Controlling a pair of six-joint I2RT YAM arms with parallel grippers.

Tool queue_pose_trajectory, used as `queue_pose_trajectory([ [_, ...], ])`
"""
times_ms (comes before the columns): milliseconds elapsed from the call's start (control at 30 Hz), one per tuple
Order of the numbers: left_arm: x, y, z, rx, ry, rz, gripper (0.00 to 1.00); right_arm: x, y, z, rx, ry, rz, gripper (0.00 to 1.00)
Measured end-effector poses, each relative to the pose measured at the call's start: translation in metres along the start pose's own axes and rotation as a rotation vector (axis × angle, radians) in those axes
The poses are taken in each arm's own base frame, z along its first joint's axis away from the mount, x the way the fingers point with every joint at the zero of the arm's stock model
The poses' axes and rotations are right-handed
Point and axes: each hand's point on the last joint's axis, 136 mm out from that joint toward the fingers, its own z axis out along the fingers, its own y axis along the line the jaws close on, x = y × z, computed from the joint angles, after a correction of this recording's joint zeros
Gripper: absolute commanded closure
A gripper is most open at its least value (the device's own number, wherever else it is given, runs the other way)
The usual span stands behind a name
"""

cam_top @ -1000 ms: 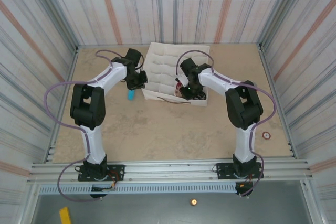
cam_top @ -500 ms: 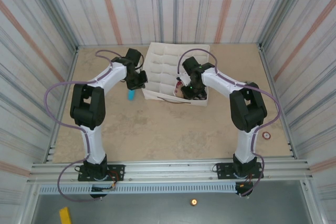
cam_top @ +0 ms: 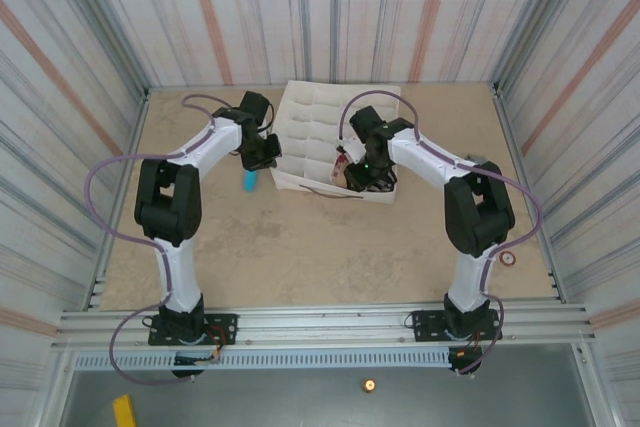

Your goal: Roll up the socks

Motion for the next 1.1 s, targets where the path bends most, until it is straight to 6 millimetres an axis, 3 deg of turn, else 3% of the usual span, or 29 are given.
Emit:
queue_pose_trajectory([
  [167,0.000,0.000,0.000,-0.003,0.004,-0.001,1.00,0.002,0.003,-0.007,-0.012,-0.002,0.000,0.42],
  [367,-0.001,0.001,0.000,-0.007,0.008,-0.004,1.00,0.000,0.009,-0.030,-0.025,-0.037,-0.003,0.35],
  [700,-0.010,0.002,0.000,-0.004,-0.020,-0.020,1.00,-0.023,0.030,-0.049,-0.076,-0.112,-0.039,0.29],
  [933,-0.011,0.003,0.000,-0.005,-0.020,-0.021,1.00,-0.039,0.019,-0.050,-0.015,-0.147,-0.019,0.28],
  [1100,-0.014,0.001,0.001,-0.002,-0.021,-0.013,1.00,-0.058,-0.001,-0.061,0.054,-0.198,0.030,0.31],
])
